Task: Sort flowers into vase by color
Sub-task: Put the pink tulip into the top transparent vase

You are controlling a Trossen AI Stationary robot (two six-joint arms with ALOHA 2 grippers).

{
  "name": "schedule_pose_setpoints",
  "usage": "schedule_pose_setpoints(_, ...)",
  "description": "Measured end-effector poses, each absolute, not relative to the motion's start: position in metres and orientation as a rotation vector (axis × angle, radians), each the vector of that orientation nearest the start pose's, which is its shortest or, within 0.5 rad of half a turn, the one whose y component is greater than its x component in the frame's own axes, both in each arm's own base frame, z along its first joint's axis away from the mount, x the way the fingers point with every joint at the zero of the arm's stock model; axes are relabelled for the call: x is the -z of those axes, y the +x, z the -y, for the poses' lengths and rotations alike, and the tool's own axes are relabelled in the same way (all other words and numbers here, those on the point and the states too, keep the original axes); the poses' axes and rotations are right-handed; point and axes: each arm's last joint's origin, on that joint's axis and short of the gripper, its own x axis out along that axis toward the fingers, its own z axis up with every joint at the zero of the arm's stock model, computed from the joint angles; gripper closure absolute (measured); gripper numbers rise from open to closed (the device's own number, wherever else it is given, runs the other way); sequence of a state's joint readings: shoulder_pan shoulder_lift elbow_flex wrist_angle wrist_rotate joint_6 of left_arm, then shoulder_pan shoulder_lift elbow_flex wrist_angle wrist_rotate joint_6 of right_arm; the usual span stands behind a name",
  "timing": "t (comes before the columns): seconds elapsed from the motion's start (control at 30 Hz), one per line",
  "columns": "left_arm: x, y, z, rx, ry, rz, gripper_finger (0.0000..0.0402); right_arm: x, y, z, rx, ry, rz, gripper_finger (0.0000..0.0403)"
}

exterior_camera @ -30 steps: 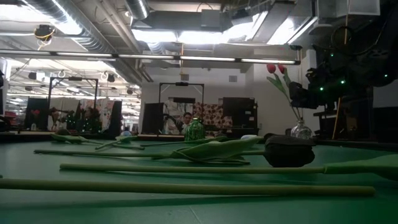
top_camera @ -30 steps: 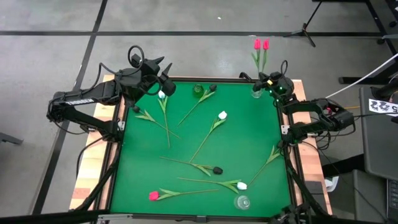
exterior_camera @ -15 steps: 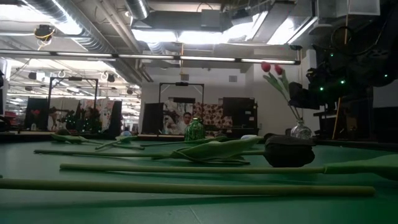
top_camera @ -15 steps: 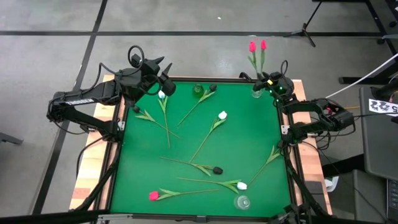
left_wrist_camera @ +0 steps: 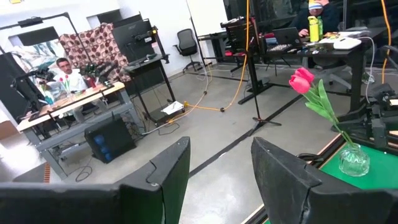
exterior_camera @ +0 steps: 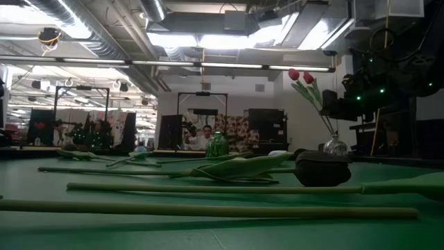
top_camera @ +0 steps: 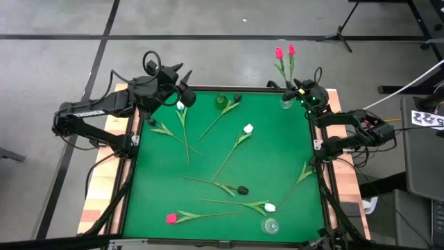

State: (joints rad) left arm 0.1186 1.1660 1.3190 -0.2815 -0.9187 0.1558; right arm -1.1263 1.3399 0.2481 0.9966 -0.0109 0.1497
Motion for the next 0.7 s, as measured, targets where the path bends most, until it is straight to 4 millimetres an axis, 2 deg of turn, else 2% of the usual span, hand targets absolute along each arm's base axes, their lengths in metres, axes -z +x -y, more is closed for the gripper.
schedule_pose_setpoints(0.5,-0.4318,0.2293,-0.0505,-1.025,0.194,-0.205,0.0233,-0.1624,0.0958,0.2004,1.119,0.163,-0.008,0.0141)
schedule_pose_setpoints(0.7,-0.4318,0.2293,-0.0505,-1.025,0.194,-0.205,0.0233,-0.1664,0.0962,0.2005,1.107,0.164,0.043,0.0145)
